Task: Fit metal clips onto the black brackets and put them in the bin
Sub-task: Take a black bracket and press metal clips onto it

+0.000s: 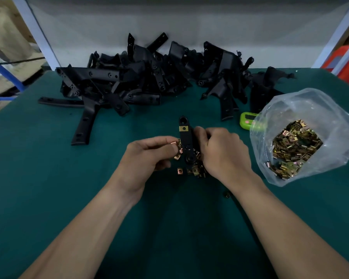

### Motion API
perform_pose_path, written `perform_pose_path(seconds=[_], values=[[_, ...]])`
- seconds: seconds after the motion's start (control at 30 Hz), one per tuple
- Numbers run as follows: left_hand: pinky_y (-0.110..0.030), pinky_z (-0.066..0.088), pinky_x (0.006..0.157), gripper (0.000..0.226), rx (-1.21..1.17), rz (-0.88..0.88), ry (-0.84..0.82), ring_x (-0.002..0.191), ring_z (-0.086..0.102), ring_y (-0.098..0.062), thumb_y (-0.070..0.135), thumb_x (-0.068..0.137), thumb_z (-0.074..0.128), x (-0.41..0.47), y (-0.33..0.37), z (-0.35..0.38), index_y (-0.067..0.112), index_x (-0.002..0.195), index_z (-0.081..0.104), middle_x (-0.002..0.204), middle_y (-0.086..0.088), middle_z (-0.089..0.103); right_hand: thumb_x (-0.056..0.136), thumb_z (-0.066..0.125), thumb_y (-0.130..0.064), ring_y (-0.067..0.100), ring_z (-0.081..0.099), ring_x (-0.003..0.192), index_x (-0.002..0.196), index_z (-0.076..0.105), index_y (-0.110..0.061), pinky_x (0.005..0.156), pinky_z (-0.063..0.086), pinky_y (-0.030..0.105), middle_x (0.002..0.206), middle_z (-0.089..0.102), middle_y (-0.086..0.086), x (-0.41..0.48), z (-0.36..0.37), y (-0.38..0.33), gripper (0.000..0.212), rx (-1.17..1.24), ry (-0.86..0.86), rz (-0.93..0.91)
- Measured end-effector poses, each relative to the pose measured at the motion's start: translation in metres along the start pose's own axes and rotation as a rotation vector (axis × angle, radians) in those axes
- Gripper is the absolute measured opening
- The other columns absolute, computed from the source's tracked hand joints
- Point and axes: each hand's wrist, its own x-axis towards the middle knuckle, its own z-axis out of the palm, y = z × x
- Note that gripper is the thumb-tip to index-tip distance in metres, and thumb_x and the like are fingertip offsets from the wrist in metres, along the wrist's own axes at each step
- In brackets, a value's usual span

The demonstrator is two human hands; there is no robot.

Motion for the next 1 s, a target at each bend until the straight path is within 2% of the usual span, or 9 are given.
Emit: perform_pose_path(seconds=[0.13,0.27,0.4,0.47,0.63,0.67,0.83,0.93,1.0], values=[[-0.014,0.044,0.051,0.012,-0.021,0.010,0.042,0.052,0.052,-0.005,0.018,0.085,0.077,0.0005,-0.0015,0.0006,0.023,0.076,0.082,0.060,0.004,0.061,0.098,0.032,-0.068,0.018,0.050,0.050,0.062,0.053,-0.022,0.048,0.027,0.029,0.053,0.054,-0.008,-0.0003,-0.0004,0.0001,0.061,0.002,-0.004,-0.007],[-0.019,0.054,0.064,0.010,-0.113,0.016,0.013,0.069,0.067,-0.013,0.022,0.086,0.077,0.0005,-0.0017,0.0012,0.020,0.077,0.078,0.079,-0.003,0.073,0.098,0.032,-0.067,0.018,0.051,0.049,0.061,0.052,-0.022,0.048,0.029,0.030,0.052,0.055,-0.007,-0.0005,-0.0012,-0.0002,0.062,0.011,-0.001,-0.010],[-0.019,0.056,0.067,0.019,-0.090,0.048,0.014,0.074,0.072,-0.015,-0.005,0.086,0.071,0.0012,-0.0047,0.0023,0.014,0.087,0.074,0.083,-0.008,0.077,0.098,0.032,-0.067,0.015,0.051,0.048,0.061,0.053,-0.022,0.047,0.028,0.027,0.052,0.055,-0.008,-0.0005,-0.0020,-0.0001,0.061,0.000,0.016,-0.007],[-0.019,0.055,0.066,0.025,-0.063,0.057,0.007,0.074,0.072,-0.017,-0.009,0.086,0.069,0.0006,-0.0043,0.0021,0.015,0.087,0.075,0.084,-0.010,0.078,0.098,0.033,-0.066,0.016,0.051,0.048,0.061,0.052,-0.022,0.047,0.028,0.027,0.053,0.054,-0.008,0.0004,-0.0031,0.0006,0.061,-0.001,0.023,-0.002],[-0.018,0.052,0.063,0.005,0.011,0.135,0.019,0.065,0.066,-0.013,0.019,0.078,0.080,0.0007,-0.0025,0.0005,0.021,0.074,0.077,0.074,-0.002,0.073,0.099,0.031,-0.067,0.016,0.051,0.049,0.061,0.051,-0.022,0.048,0.028,0.028,0.054,0.055,-0.008,0.0010,-0.0047,0.0023,0.062,-0.003,0.017,0.005],[-0.018,0.052,0.063,0.008,0.048,0.152,0.030,0.063,0.063,-0.012,0.022,0.076,0.081,0.0010,-0.0038,0.0002,0.021,0.071,0.075,0.070,0.000,0.071,0.099,0.031,-0.067,0.017,0.051,0.049,0.061,0.051,-0.022,0.048,0.029,0.028,0.054,0.055,-0.008,0.0008,-0.0043,0.0020,0.062,-0.001,0.015,0.005],[-0.018,0.052,0.069,0.021,0.134,0.158,0.081,0.068,0.064,-0.008,0.006,0.080,0.083,0.0043,-0.0098,-0.0012,0.024,0.076,0.074,0.071,0.003,0.071,0.098,0.031,-0.068,0.017,0.052,0.049,0.061,0.051,-0.022,0.047,0.029,0.028,0.053,0.055,-0.008,0.0001,-0.0019,0.0011,0.062,-0.003,0.013,0.001],[-0.017,0.053,0.074,0.020,0.102,0.165,0.001,0.076,0.068,-0.009,0.001,0.081,0.081,0.0027,-0.0079,-0.0021,0.021,0.082,0.080,0.079,-0.002,0.076,0.098,0.031,-0.069,0.015,0.050,0.047,0.061,0.052,-0.022,0.046,0.027,0.026,0.051,0.054,-0.008,0.0005,-0.0018,0.0021,0.063,-0.016,0.032,0.003],[-0.017,0.053,0.075,0.013,0.023,0.134,-0.051,0.077,0.067,-0.010,0.008,0.077,0.082,0.0009,-0.0056,-0.0015,0.018,0.086,0.082,0.083,-0.005,0.076,0.097,0.030,-0.069,0.015,0.049,0.046,0.061,0.052,-0.022,0.046,0.027,0.026,0.051,0.053,-0.009,0.0011,-0.0017,0.0023,0.063,-0.023,0.041,0.002]])
